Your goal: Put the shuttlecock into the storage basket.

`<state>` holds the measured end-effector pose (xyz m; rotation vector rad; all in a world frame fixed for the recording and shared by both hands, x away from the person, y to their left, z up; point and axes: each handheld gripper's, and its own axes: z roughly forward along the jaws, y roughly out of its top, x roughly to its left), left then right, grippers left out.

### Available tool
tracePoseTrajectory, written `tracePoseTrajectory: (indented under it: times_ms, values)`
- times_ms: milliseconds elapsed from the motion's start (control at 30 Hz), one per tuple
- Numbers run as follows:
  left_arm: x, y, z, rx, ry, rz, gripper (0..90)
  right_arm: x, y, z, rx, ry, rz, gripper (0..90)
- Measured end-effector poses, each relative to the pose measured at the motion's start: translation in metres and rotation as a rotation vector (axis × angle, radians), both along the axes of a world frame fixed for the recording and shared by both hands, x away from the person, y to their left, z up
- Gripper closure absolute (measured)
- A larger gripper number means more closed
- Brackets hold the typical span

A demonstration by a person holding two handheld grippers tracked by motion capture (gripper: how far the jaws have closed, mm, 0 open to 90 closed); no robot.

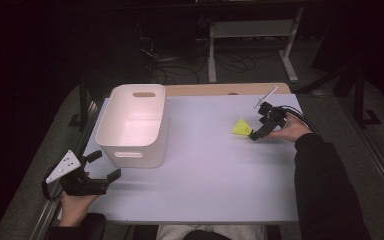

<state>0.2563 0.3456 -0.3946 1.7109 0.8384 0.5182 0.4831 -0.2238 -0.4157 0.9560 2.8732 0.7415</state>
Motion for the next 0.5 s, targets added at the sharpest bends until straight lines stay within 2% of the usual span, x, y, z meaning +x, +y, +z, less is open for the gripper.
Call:
tracePoseTrajectory:
  times_ms: [67,133,233,500]
  values:
    - [0.0001,0.0000,0.0000,-0.001,0.000,-0.001,0.0,0.0014,0.0014,-0.0023,0.000,0.016,0.000,3.6]
    - [0.0000,0.0000,0.0000,-0.001,0.000,-0.001,0.0,0.0020,0.0036,-0.0044,-0.022,0.001,0.002,5.1]
    - [-0.0003,0.0002,0.0001,-0.002,-0.001,0.000,0.0,0.0031,0.0055,-0.0060,-0.035,0.003,0.006,10.3]
    - [-0.0005,0.0005,0.0003,-0.004,-0.003,0.000,0.0,0.0045,0.0062,-0.0052,-0.026,0.015,0.025,25.5]
